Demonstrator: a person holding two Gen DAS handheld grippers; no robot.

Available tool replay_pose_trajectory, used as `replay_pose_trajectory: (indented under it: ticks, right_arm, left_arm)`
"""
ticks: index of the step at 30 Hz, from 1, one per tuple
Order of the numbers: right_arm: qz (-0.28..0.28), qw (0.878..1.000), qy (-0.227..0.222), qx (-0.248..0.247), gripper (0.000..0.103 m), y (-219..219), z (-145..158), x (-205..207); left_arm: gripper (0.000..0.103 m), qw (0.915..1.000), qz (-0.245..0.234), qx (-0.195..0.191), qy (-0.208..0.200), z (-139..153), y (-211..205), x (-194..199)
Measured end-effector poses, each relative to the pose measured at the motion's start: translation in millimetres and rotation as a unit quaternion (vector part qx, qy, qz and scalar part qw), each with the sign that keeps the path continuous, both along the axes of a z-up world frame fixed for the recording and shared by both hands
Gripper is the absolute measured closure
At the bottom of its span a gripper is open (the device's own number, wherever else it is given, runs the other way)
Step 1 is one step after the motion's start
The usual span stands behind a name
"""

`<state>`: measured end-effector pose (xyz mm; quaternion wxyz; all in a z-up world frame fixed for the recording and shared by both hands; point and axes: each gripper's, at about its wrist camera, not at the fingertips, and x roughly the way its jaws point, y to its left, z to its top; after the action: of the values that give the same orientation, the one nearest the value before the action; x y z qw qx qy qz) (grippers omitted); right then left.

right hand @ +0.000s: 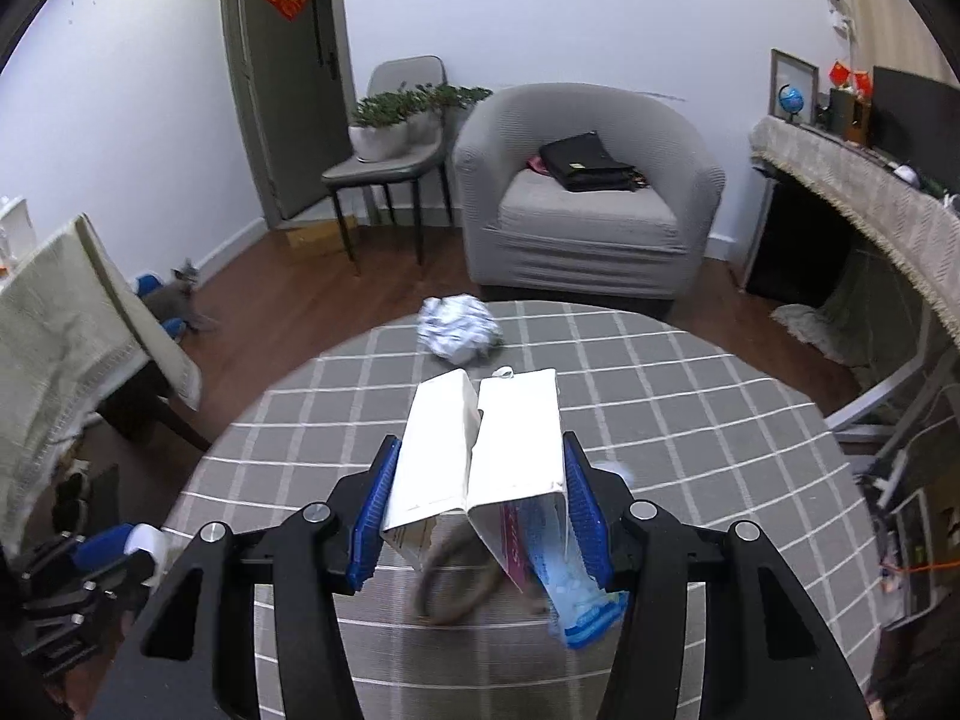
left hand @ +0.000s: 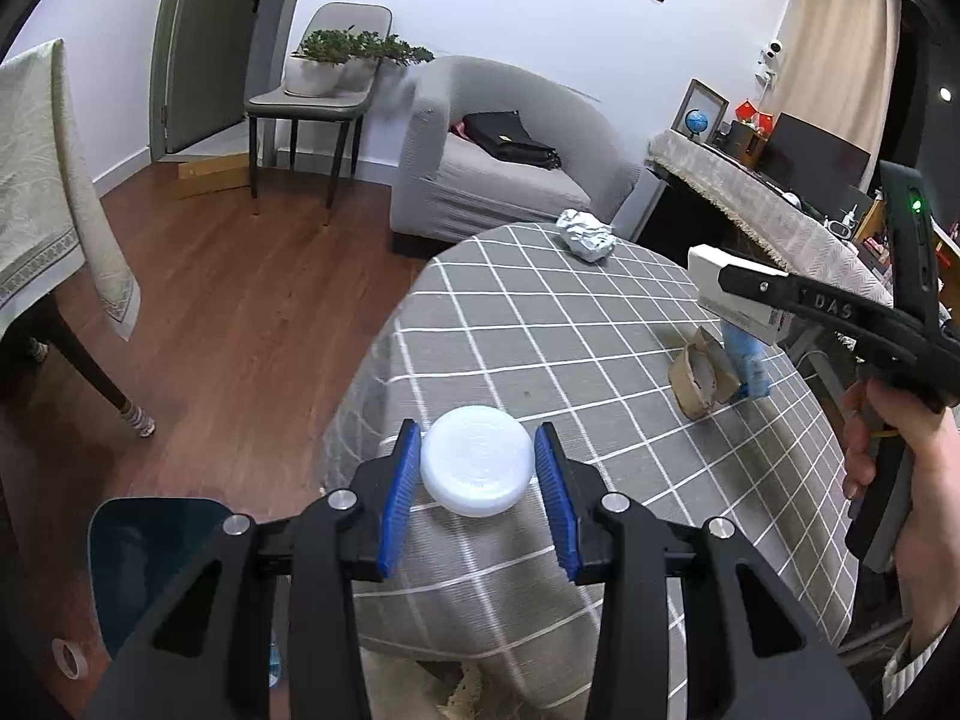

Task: Collect trash
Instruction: 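Carry the white lid to the teal bin with the left tool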

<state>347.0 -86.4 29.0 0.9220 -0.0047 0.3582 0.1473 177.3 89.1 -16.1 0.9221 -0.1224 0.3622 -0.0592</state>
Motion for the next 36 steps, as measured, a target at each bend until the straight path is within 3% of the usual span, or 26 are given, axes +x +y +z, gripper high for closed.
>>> replay_pose_trajectory:
  ticks: [21, 27, 36]
  right_arm:
    - [0.079, 0.995, 0.021, 0.065, 0.05, 67.7, 4.4, -20.9]
    - [0.12, 0.987, 0.043, 0.095, 0.05, 98.5, -1.5, -27.4]
    - [0.178, 0.979, 0.052, 0.087, 0.05, 160.0, -6.1, -42.3]
  left_arm:
    - [0.062, 0.9982, 0.052, 0.03, 0.009, -0.6, 59.8, -36.1]
    - [0.062, 0.9954, 0.078, 0.044, 0.033, -17.2, 90.3, -46.6]
    - [0.062, 0.988, 0.118, 0.054, 0.083, -52.8, 140.6, -60.0]
